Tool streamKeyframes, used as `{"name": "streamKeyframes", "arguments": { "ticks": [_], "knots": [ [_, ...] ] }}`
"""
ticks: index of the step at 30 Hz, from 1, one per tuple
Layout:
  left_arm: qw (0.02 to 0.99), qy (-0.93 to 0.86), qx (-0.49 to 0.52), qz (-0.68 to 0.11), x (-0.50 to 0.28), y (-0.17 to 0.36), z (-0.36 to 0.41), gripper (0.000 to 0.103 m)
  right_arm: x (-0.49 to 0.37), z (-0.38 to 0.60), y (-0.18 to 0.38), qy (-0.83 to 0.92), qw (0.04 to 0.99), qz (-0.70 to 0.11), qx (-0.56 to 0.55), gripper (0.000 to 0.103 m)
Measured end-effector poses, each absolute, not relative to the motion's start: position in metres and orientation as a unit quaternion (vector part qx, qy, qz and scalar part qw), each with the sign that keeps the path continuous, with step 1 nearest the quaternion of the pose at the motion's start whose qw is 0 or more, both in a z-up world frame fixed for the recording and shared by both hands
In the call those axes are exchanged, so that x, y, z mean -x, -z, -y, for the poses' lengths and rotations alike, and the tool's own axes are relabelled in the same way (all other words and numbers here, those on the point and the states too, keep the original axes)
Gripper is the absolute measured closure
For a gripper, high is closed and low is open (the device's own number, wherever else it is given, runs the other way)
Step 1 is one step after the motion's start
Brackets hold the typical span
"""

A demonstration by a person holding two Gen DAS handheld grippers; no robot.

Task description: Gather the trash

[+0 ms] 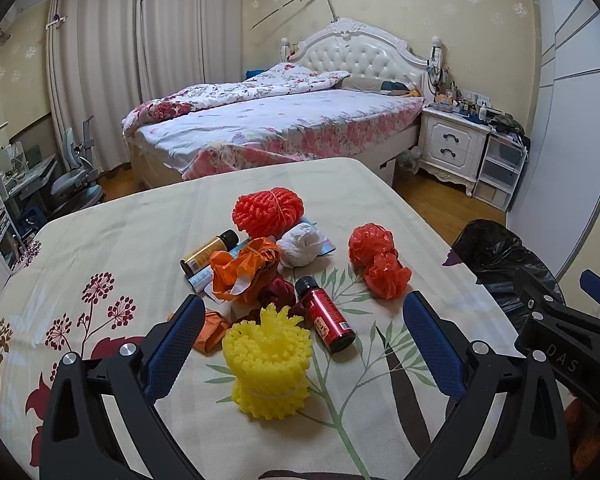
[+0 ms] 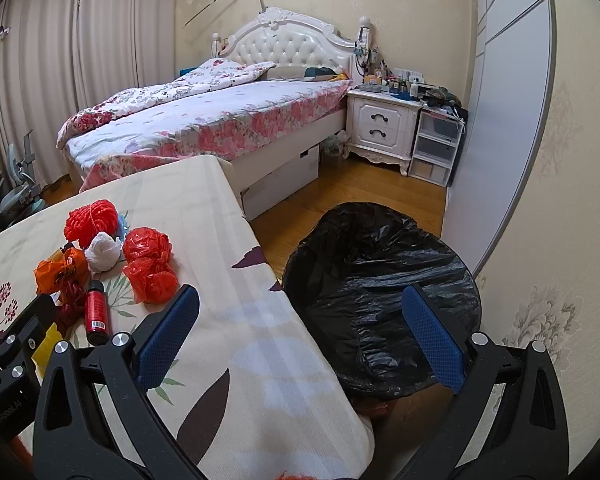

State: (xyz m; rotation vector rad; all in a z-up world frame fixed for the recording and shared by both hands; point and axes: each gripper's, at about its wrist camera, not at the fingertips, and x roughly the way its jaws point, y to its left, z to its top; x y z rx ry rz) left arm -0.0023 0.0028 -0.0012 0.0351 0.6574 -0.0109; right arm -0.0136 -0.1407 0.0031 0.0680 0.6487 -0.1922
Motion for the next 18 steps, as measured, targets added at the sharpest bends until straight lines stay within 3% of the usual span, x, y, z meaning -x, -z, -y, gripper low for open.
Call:
{"name": "streamKeyframes", "arguments": {
  "ticks": [18],
  "knots": [
    [0.945, 0.003, -0.015, -0.327, 0.0012, 0.0033, -0.0025, 0.007, 0.0122, 0.1420, 0.0022, 0.094, 0.940, -0.325, -0.035, 0.004]
  ]
}}
